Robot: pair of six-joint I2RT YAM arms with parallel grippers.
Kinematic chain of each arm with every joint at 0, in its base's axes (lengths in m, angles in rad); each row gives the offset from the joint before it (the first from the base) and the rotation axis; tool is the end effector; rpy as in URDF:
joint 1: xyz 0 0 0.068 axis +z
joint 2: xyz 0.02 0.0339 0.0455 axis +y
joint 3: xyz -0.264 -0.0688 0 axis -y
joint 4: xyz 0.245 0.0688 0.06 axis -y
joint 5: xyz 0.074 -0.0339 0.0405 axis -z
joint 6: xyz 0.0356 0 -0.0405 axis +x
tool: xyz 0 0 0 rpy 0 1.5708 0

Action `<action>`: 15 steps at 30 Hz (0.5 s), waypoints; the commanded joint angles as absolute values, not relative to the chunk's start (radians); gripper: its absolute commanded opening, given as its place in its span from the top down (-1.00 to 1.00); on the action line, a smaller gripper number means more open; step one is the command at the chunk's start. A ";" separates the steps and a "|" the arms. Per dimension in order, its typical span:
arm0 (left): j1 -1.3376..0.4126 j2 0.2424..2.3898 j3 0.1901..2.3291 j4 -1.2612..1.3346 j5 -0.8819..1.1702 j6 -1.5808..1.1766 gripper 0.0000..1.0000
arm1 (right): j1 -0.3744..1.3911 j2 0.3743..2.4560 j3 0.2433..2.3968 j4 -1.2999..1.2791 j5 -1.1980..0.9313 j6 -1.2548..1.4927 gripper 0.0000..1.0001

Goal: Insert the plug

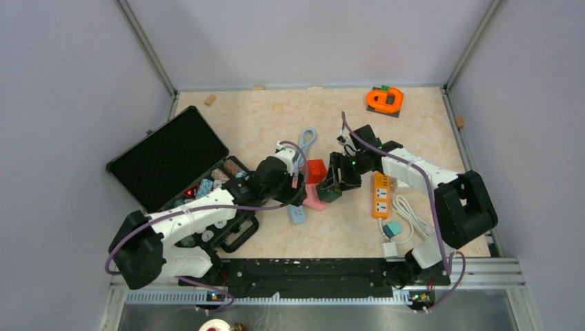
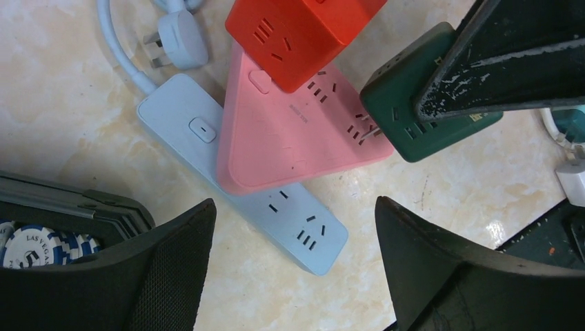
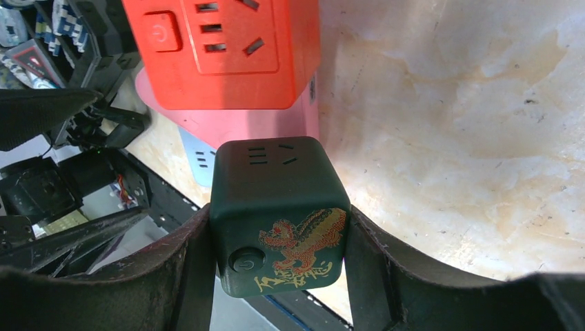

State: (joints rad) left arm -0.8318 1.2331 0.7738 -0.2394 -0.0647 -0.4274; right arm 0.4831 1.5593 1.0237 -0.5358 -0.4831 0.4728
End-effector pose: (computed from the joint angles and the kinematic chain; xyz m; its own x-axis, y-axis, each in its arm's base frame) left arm 0.1786 -0.1926 0.2373 -0.6862 0.1389 -0.7140 0.4613 0.8420 -0.2795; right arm 0.2658 0.1581 0.2114 -0.9692 -0.0530 -0.2407 -0.1876 0.7919 0.5811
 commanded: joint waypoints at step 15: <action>-0.815 1.350 0.832 -0.239 -0.194 -0.413 -0.54 | 0.476 1.577 1.105 -0.574 -0.445 0.450 1.00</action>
State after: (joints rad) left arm -0.8204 1.3304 0.7990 -0.2611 -0.1555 -0.4156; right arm 0.4828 1.5925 1.0492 -0.5583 -0.4534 0.4625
